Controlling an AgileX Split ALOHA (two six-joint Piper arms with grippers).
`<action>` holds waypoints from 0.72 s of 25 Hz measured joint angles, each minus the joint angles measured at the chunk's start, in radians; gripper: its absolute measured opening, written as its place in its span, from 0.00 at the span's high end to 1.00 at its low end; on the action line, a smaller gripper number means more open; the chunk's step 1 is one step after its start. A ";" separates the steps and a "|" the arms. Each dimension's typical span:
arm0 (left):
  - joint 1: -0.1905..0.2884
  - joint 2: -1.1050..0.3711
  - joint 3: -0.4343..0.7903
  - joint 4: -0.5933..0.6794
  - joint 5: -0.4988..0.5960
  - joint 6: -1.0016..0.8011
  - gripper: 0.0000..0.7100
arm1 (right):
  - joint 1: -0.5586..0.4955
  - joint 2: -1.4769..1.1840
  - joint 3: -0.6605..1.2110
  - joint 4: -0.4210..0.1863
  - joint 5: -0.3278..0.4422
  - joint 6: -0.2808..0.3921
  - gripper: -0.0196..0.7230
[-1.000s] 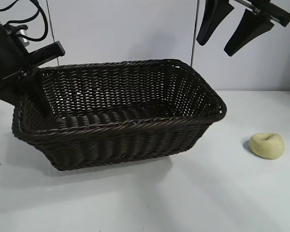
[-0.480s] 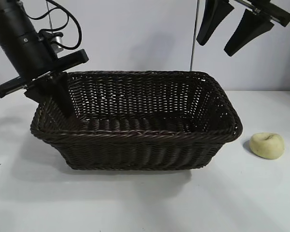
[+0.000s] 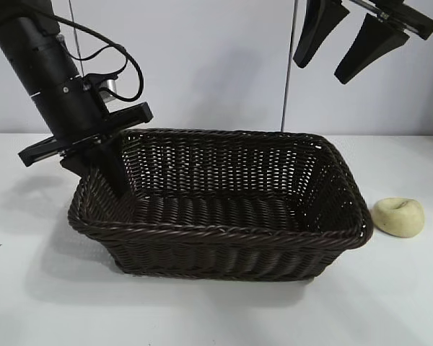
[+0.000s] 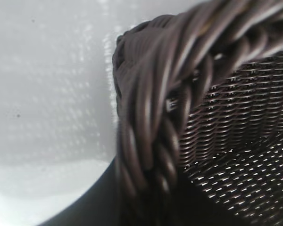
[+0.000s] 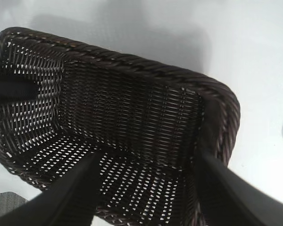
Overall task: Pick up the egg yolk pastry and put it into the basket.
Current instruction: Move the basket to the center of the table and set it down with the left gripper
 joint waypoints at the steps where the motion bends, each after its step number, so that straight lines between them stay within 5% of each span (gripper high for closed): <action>1: 0.000 0.007 0.000 -0.002 0.000 0.000 0.86 | 0.000 0.000 0.000 0.000 0.000 0.000 0.39; 6: 0.000 0.017 -0.001 -0.007 -0.001 0.002 0.81 | 0.000 0.000 0.000 0.001 0.000 0.000 0.39; 11: 0.000 0.017 -0.004 -0.018 -0.004 0.009 0.41 | 0.000 0.000 0.000 0.001 0.000 0.000 0.39; 18: 0.000 -0.016 -0.004 0.021 0.015 0.009 0.32 | 0.000 0.000 0.000 0.000 0.000 0.000 0.39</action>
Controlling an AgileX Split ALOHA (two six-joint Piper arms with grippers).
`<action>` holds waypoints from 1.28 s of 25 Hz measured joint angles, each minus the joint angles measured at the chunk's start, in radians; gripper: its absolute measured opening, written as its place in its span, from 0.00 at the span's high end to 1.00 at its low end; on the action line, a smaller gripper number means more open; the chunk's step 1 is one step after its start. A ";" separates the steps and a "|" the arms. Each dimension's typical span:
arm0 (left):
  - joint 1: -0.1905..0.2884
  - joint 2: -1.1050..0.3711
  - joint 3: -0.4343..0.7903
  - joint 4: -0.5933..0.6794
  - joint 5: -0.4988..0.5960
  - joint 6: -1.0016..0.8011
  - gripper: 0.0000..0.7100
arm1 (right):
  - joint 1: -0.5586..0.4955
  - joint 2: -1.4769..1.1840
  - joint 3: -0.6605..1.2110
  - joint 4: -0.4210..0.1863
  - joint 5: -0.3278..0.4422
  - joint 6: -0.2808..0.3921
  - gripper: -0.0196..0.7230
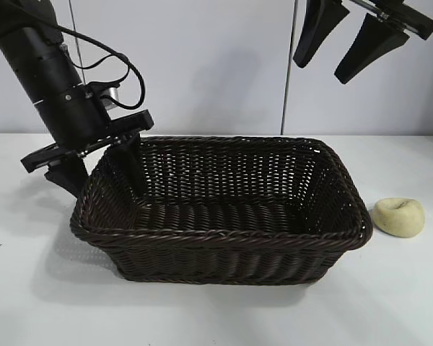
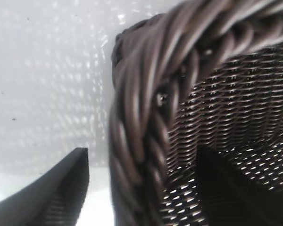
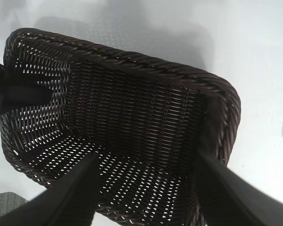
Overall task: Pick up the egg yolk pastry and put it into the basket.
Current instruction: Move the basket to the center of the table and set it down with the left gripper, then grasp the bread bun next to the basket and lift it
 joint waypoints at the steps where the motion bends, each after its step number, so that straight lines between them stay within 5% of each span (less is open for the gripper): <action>1: 0.000 -0.019 0.000 0.008 0.003 0.000 0.32 | 0.000 0.000 0.000 -0.001 0.000 0.000 0.39; 17: 0.000 -0.374 0.000 -0.004 -0.001 0.000 0.32 | 0.000 0.000 0.000 -0.016 0.000 0.000 0.39; 27: 0.000 -0.384 0.004 -0.076 -0.022 0.000 0.32 | 0.000 0.000 0.000 -0.024 0.001 0.000 0.39; 32: 0.000 -0.384 0.004 -0.076 -0.034 -0.006 0.32 | 0.000 0.000 0.015 -0.090 0.000 0.007 0.39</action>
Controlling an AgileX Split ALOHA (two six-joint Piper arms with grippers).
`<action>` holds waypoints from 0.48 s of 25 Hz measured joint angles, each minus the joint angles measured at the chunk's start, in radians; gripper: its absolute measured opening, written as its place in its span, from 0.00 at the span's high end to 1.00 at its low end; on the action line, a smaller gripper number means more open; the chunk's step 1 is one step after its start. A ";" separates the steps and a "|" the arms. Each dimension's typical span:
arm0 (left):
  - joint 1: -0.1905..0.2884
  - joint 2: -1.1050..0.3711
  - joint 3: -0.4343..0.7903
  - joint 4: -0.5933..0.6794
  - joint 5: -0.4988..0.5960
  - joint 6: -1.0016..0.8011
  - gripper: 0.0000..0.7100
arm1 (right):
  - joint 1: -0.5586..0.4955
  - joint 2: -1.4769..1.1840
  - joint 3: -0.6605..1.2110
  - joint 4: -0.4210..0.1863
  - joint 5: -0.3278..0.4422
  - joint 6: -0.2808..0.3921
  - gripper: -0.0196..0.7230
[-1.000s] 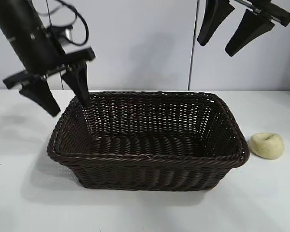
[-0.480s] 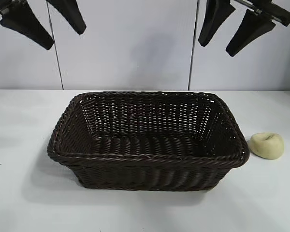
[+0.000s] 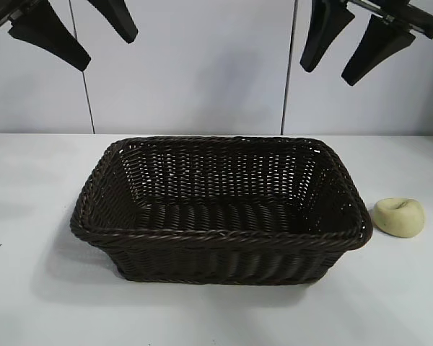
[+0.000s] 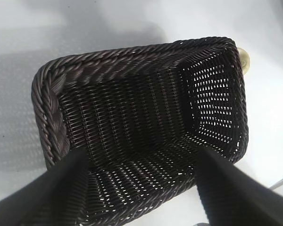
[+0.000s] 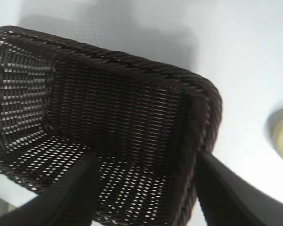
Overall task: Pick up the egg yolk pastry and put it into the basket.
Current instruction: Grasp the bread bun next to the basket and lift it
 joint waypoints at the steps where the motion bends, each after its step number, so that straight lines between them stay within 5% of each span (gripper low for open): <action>1: 0.000 0.000 0.000 0.000 -0.003 -0.001 0.32 | 0.000 0.000 0.011 -0.025 0.000 0.005 0.39; 6: 0.000 0.000 0.007 -0.001 -0.012 -0.001 0.32 | -0.001 0.000 0.094 -0.128 0.000 0.036 0.39; 12: 0.000 0.000 0.075 -0.001 -0.051 -0.001 0.32 | -0.055 0.007 0.143 -0.139 -0.033 0.047 0.39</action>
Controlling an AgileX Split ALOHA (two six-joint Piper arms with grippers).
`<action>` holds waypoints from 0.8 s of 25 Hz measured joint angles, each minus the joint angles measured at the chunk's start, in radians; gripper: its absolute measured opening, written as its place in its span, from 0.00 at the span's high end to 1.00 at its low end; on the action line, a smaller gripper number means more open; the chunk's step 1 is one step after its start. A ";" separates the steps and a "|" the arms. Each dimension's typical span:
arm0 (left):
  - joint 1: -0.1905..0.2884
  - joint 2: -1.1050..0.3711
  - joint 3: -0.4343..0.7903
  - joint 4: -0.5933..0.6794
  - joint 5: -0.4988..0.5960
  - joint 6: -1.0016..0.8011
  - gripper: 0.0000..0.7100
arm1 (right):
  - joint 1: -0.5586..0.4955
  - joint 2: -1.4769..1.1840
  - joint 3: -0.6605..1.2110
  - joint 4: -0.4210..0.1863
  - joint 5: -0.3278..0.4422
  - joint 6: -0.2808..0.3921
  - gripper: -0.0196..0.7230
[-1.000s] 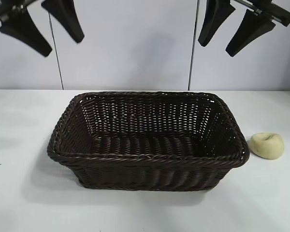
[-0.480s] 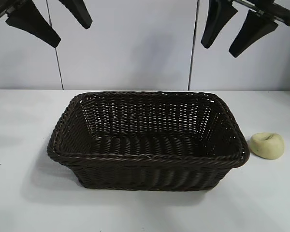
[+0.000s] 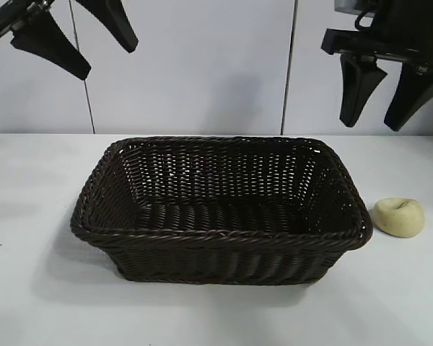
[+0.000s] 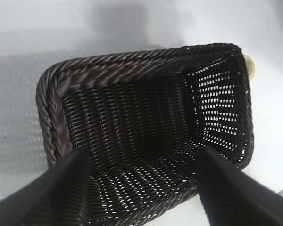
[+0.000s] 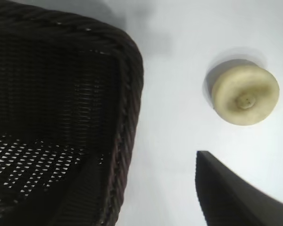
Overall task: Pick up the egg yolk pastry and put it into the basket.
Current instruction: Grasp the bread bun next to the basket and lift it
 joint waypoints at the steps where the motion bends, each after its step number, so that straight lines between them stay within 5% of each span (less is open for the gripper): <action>1: 0.000 0.000 0.009 0.000 -0.004 0.000 0.32 | -0.016 0.006 0.000 0.000 -0.001 0.000 0.39; 6: 0.000 0.000 0.017 0.000 -0.022 -0.001 0.32 | -0.076 0.046 0.008 -0.010 -0.008 0.003 0.39; 13: 0.000 0.000 0.017 0.000 -0.026 -0.001 0.32 | -0.112 0.142 0.008 -0.128 0.005 0.045 0.39; 20: 0.000 0.000 0.017 0.000 -0.026 -0.001 0.32 | -0.112 0.215 0.008 -0.114 -0.041 0.052 0.27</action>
